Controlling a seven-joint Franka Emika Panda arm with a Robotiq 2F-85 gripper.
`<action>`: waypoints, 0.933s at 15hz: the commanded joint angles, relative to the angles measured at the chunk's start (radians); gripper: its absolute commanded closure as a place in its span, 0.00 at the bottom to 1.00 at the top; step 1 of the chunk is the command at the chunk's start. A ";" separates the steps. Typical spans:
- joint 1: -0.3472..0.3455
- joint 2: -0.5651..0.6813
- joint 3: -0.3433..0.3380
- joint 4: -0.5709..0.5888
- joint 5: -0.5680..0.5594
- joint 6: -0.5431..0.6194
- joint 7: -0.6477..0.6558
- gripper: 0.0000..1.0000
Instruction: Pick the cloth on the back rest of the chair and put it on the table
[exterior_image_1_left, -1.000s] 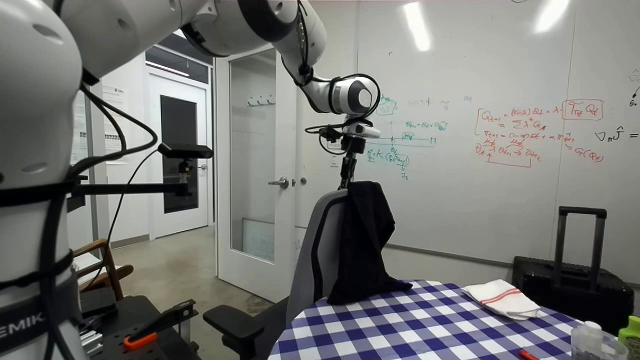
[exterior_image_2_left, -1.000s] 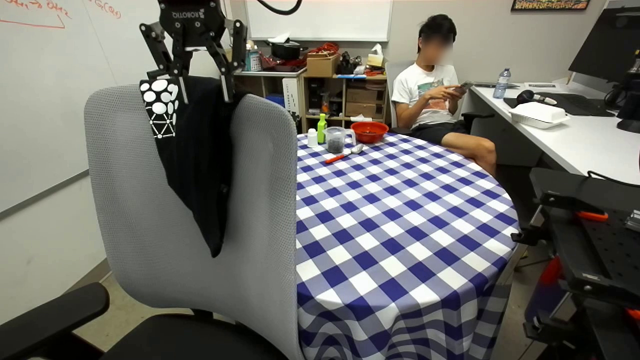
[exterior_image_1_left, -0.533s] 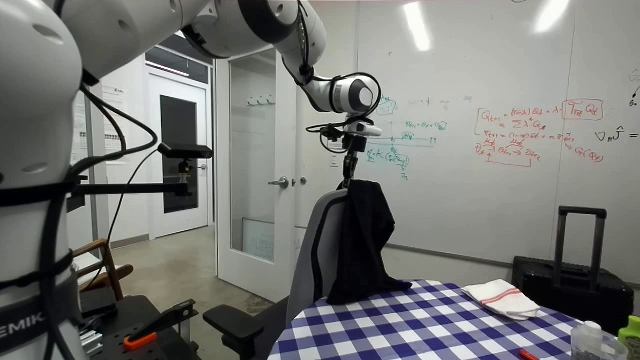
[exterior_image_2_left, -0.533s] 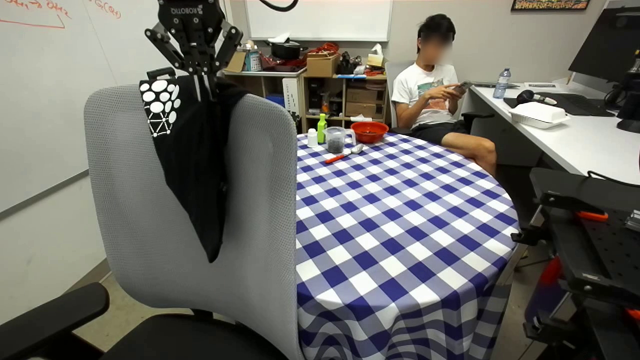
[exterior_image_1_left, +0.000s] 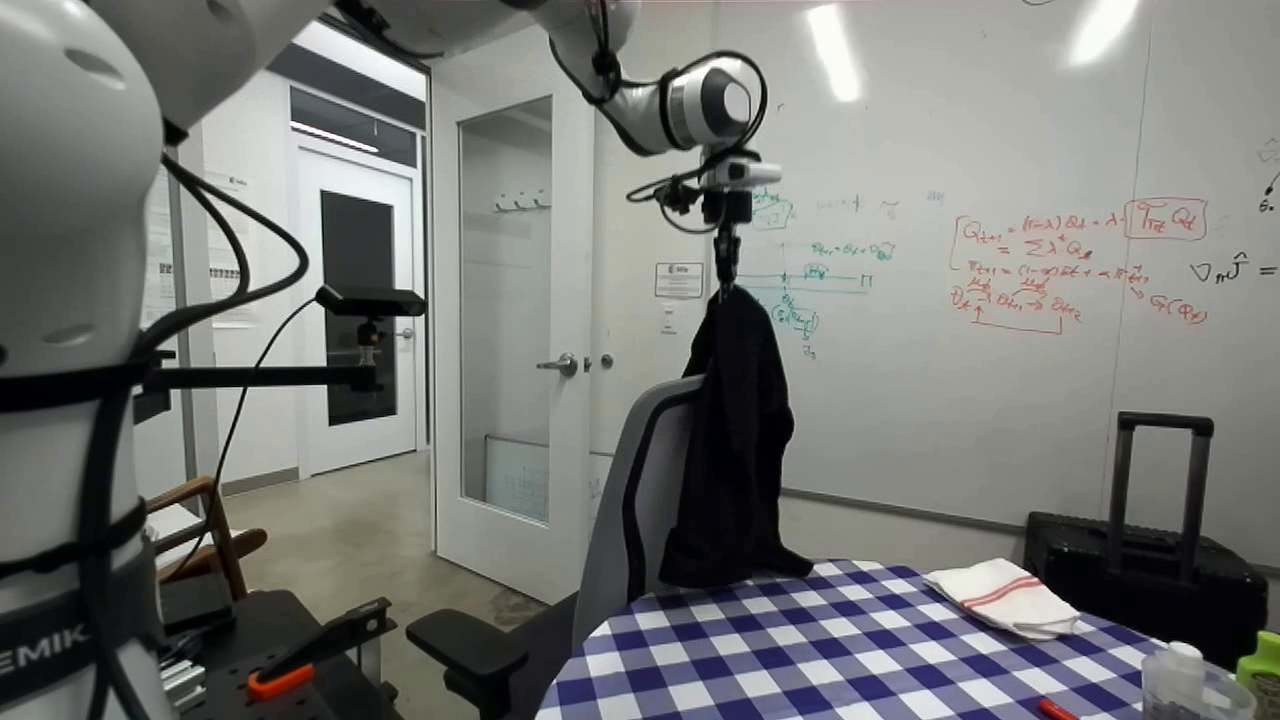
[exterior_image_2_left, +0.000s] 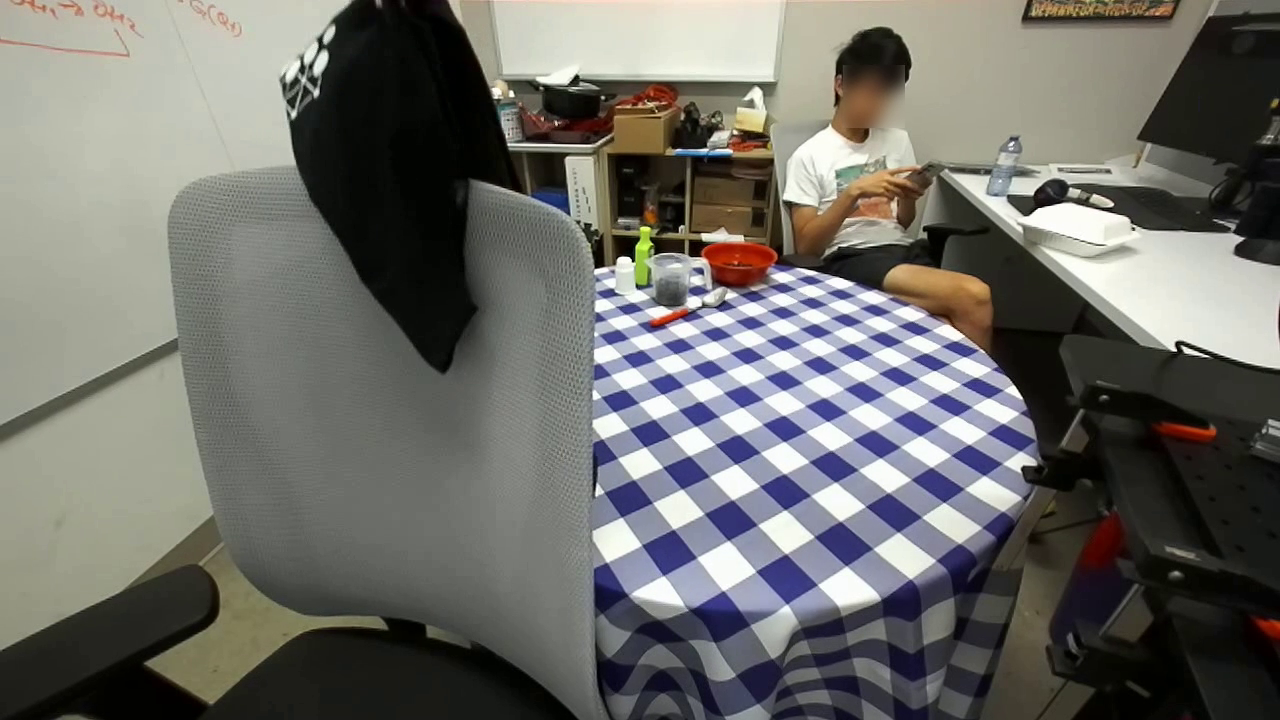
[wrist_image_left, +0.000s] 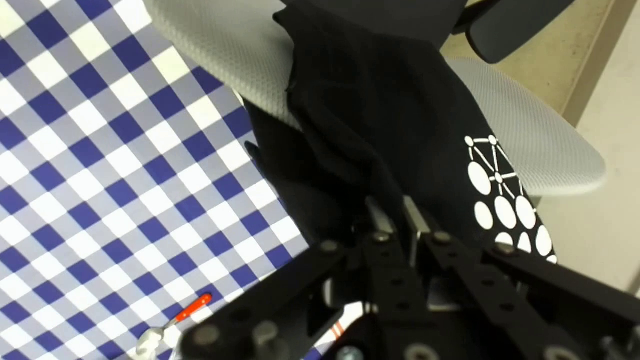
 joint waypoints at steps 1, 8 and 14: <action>-0.016 -0.192 -0.019 -0.122 -0.039 -0.030 -0.066 0.98; -0.115 -0.372 -0.024 -0.294 0.034 -0.082 -0.218 0.98; -0.106 -0.318 0.012 -0.357 0.049 -0.125 -0.334 0.98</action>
